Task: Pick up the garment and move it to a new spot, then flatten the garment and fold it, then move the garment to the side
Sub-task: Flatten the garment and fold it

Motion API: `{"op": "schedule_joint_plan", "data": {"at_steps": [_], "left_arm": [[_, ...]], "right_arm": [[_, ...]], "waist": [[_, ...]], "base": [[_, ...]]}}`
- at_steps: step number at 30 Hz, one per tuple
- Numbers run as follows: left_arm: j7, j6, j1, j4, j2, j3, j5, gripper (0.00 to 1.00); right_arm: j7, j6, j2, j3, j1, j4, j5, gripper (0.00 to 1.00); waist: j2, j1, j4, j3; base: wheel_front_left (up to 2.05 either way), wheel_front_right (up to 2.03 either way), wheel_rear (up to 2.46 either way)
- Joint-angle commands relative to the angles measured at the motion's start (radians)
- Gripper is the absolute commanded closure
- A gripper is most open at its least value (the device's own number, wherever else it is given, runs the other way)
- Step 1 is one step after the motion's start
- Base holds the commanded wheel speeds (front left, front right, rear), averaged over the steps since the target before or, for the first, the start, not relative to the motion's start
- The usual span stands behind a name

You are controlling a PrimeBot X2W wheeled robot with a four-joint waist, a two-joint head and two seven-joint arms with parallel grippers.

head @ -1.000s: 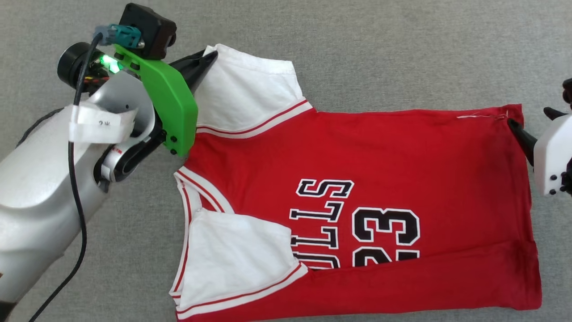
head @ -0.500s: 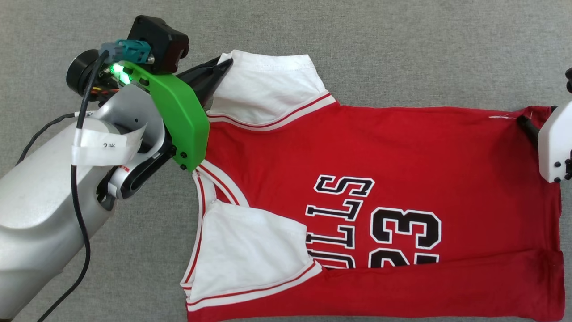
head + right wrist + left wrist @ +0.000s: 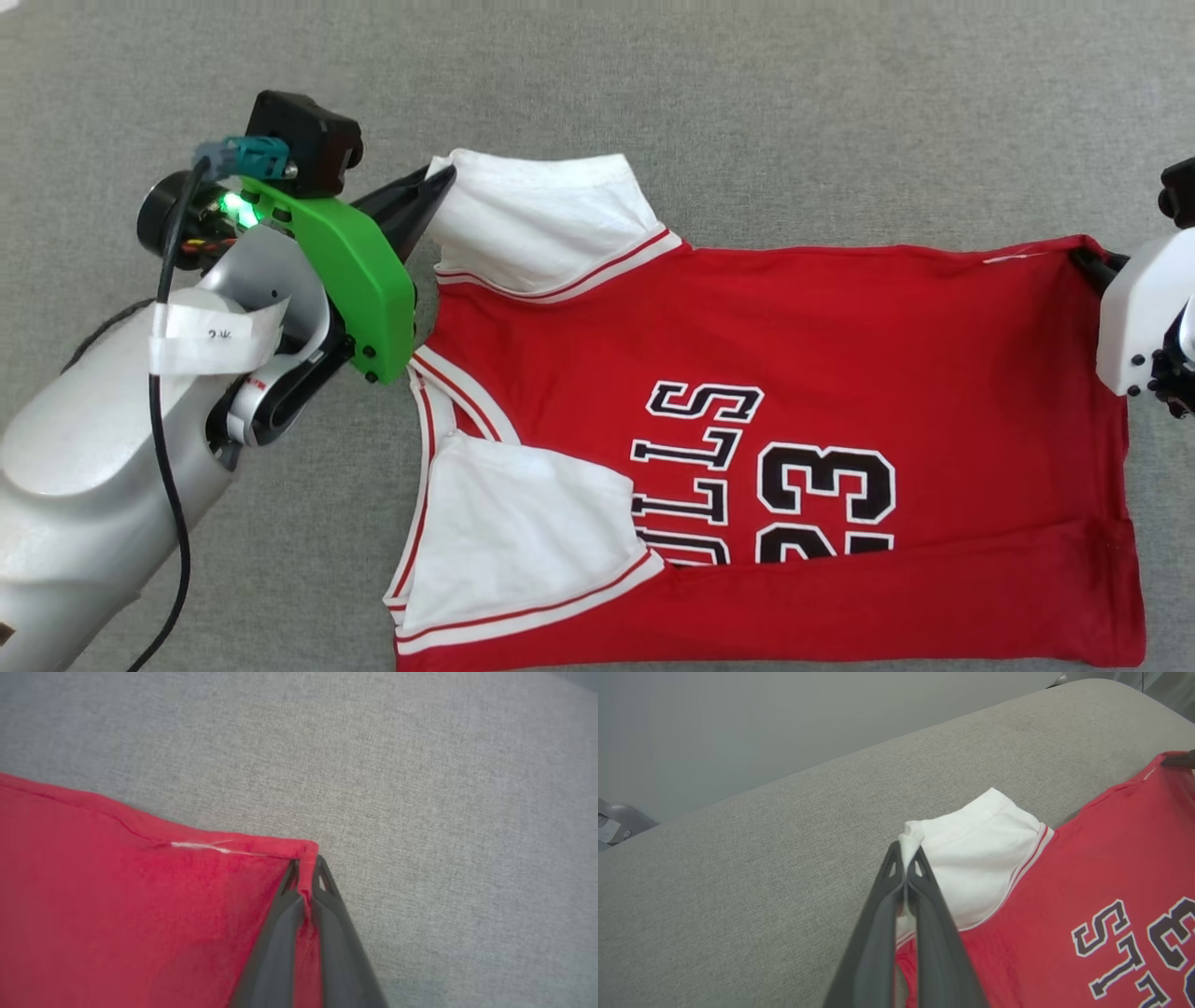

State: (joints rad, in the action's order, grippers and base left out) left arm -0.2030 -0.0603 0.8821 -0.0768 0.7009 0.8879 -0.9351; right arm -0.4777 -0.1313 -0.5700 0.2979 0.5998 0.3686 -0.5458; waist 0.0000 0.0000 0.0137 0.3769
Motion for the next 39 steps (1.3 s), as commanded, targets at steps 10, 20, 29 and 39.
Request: {"op": "schedule_joint_plan", "data": {"at_steps": [10,20,29,39], "left_arm": [[0.036,-0.024,-0.139,0.012,0.011,0.015,-0.047,1.00],[0.052,-0.077,-0.292,0.092,0.052,0.044,-0.082,1.00],[0.047,-0.107,-0.428,0.133,0.075,0.098,-0.110,1.00],[0.050,-0.098,-0.495,0.067,0.045,0.160,-0.101,1.00]], "right_arm": [[0.062,0.001,-0.014,-0.033,-0.140,-0.039,-0.096,1.00],[0.100,0.001,-0.024,-0.069,-0.318,-0.114,-0.157,1.00],[0.094,0.001,-0.035,-0.074,-0.479,-0.192,-0.203,1.00],[0.055,0.001,-0.078,-0.024,-0.580,-0.222,-0.204,1.00]], "waist": [[0.0000,0.0000,0.010,-0.161],[0.0000,0.0000,0.028,-0.243],[0.0000,0.0000,0.040,-0.278],[0.0000,0.0000,0.038,-0.279]], "base": [[0.00,0.00,0.00],[0.00,0.00,0.00],[0.00,0.00,0.00],[0.00,0.00,0.00]]}}
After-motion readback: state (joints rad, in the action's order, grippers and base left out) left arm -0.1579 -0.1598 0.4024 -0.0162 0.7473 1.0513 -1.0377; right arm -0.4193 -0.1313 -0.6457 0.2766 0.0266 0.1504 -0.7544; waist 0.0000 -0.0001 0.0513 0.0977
